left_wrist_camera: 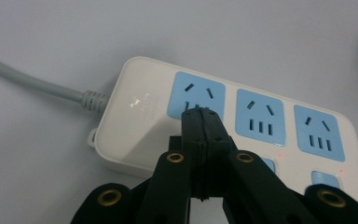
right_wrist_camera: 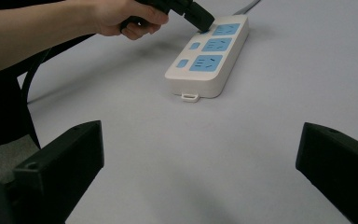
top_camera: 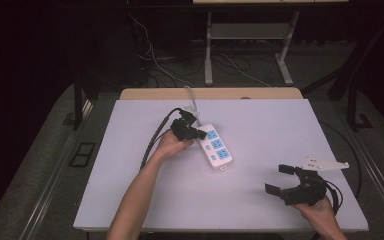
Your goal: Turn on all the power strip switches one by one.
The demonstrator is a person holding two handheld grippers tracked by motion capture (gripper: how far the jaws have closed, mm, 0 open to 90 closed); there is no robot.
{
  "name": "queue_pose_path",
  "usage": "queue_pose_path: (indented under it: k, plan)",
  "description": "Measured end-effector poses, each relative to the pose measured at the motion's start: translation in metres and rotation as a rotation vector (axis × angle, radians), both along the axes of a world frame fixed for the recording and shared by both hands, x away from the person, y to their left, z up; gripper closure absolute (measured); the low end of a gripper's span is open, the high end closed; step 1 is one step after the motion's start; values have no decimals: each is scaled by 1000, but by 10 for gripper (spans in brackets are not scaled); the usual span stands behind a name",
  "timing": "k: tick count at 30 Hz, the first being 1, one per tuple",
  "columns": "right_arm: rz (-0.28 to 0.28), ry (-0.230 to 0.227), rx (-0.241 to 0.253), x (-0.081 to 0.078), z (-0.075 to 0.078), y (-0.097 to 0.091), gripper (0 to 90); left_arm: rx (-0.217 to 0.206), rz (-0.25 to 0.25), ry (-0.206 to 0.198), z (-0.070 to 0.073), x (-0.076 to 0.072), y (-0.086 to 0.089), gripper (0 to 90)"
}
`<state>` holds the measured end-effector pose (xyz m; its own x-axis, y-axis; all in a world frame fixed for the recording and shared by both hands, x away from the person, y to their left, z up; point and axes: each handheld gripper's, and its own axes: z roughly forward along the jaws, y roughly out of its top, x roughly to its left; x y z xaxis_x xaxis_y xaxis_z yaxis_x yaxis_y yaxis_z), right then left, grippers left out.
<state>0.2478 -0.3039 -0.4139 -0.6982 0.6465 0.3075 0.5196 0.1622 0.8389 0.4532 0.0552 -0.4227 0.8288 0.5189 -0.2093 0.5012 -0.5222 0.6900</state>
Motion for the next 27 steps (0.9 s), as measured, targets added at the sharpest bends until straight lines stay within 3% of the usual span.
queue_pose_path:
  k: [4,10,14,18,24,27]
  plan:
    - [0,-1,-2,0,0,0,7,-44,18,-22,4,-1,1,890]
    - [1,-3,-1,0,0,-1,7,-25,3,-47,12,-7,2,846]
    - [-1,-3,0,-1,0,-2,7,-19,6,-62,19,-13,7,746]
    - [1,-4,0,-1,0,-1,7,-40,19,-50,23,-20,16,447]
    - [0,-5,2,-1,1,-1,7,-79,46,-60,31,-32,33,122]
    - [0,-7,3,-1,1,-1,7,-68,62,-52,34,-37,40,0]
